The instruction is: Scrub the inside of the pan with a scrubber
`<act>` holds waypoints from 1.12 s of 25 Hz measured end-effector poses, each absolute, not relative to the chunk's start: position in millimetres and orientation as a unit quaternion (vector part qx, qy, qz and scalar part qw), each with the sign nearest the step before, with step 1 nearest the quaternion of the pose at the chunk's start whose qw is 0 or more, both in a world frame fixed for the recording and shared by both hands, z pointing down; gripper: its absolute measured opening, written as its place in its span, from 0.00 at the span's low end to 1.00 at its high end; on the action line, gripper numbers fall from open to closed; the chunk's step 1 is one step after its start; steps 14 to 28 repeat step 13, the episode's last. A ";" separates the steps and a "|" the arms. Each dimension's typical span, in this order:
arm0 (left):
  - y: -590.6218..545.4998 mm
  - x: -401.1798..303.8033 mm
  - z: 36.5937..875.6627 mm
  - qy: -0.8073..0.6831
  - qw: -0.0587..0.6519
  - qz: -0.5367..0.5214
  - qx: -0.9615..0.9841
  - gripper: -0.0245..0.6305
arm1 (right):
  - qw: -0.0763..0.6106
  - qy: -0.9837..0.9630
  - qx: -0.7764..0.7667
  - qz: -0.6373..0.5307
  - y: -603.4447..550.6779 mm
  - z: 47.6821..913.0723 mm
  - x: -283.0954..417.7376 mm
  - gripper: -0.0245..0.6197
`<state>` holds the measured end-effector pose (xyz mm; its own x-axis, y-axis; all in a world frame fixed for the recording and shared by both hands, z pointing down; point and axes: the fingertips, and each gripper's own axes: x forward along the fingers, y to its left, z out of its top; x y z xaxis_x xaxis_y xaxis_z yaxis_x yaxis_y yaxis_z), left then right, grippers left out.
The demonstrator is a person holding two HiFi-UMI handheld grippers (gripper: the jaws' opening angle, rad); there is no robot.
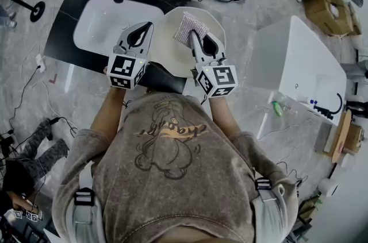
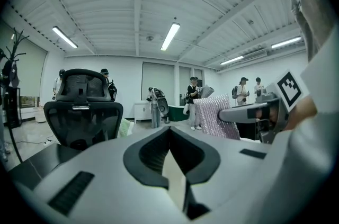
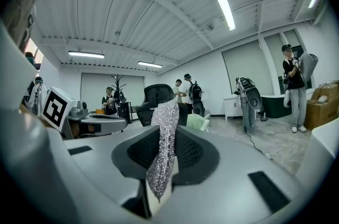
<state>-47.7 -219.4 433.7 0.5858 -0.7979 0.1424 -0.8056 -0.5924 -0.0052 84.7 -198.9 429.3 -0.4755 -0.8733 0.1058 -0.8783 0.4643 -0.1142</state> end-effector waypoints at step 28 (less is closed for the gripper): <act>-216.7 -47.2 437.1 -0.451 0.045 0.067 0.889 0.06 | 0.034 -0.864 0.495 0.084 -195.3 437.5 76.6 0.17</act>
